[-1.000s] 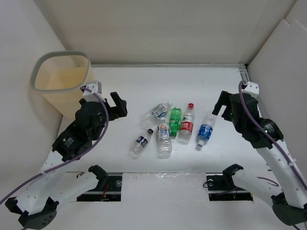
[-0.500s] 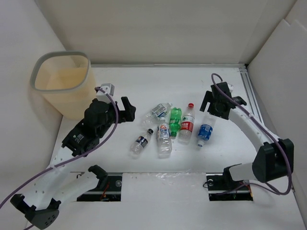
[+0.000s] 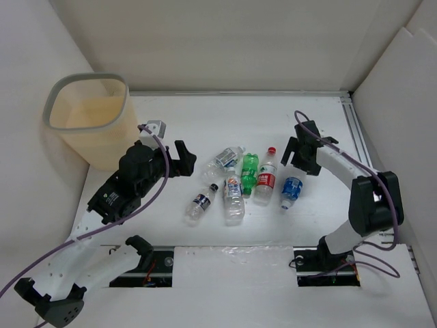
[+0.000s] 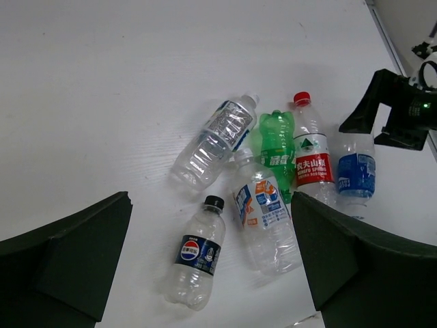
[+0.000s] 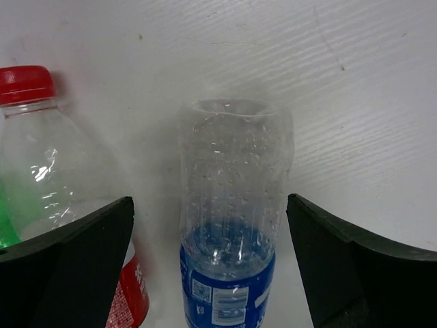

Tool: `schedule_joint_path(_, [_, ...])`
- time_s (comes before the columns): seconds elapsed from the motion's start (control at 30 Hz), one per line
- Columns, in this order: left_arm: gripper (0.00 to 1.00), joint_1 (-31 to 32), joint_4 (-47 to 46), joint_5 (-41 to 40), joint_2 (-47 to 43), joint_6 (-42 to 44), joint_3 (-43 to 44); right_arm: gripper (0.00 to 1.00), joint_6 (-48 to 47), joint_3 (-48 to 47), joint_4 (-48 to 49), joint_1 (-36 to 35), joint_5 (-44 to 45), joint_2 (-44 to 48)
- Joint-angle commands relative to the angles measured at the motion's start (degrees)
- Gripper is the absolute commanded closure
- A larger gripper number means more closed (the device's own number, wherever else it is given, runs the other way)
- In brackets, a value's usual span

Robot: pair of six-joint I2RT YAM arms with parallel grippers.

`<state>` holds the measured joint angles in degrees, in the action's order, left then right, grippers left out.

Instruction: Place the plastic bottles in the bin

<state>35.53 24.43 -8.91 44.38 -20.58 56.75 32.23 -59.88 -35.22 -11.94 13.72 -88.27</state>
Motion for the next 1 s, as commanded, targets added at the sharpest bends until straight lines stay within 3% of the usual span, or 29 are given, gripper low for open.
schedule_joint_path(0.0, [0.0, -0.2, -2.5, 2.0, -1.3, 0.8, -0.1, 0.04, -0.9, 0.3, 3.8, 1.1, -3.7, -4.2])
schedule_joint_path(0.1, [0.0, -0.2, -2.5, 2.6, -1.3, 0.8, -0.1, 0.12, -1.5, 0.3, 4.4, 1.7, -4.2, -7.4])
schedule_joint_path(0.23, [0.0, -0.2, -2.5, 3.1, -1.3, 0.8, -0.1, 0.12, -2.1, 0.8, 4.4, 2.3, -4.9, -7.4])
schedule_joint_path(0.33, [0.0, -0.2, -2.5, 4.3, -1.3, 0.8, -0.1, 0.35, -3.7, 0.3, 4.4, 3.9, -6.6, -7.4])
schedule_joint_path(0.4, [0.0, -0.2, -2.5, 5.0, -0.8, 0.3, -0.1, 0.71, -4.5, 0.3, 5.0, 5.5, -9.1, -6.8])
schedule_joint_path(0.43, [0.0, -0.2, -2.5, 5.0, -0.8, 0.3, 0.5, 0.97, -4.5, 0.3, 5.0, 6.1, -9.8, -5.9])
schedule_joint_path(0.47, [0.0, -0.2, -3.1, 6.6, -0.2, 0.3, 0.6, 1.0, -4.5, 0.3, 5.0, 6.6, -9.8, -5.1])
schedule_joint_path(0.67, [0.0, -0.2, -10.4, 19.2, 4.7, -2.3, 3.5, 1.0, -3.3, -5.8, 2.6, 3.4, -8.5, 7.3])
schedule_joint_path(0.73, [0.0, 0.5, -18.0, 25.5, 9.2, -4.7, 4.1, 1.0, -3.3, -7.3, 4.0, 1.6, -11.9, 11.4])
schedule_joint_path(0.87, [0.0, 10.4, -22.4, 24.5, 20.8, -3.5, 11.0, 1.0, -3.3, -7.3, 18.1, 0.3, -25.8, 21.2])
schedule_joint_path(0.97, [0.0, 15.3, -24.9, 21.2, 28.0, -1.5, 17.9, 1.0, -2.8, -9.5, 23.1, -0.2, -38.3, 23.8])
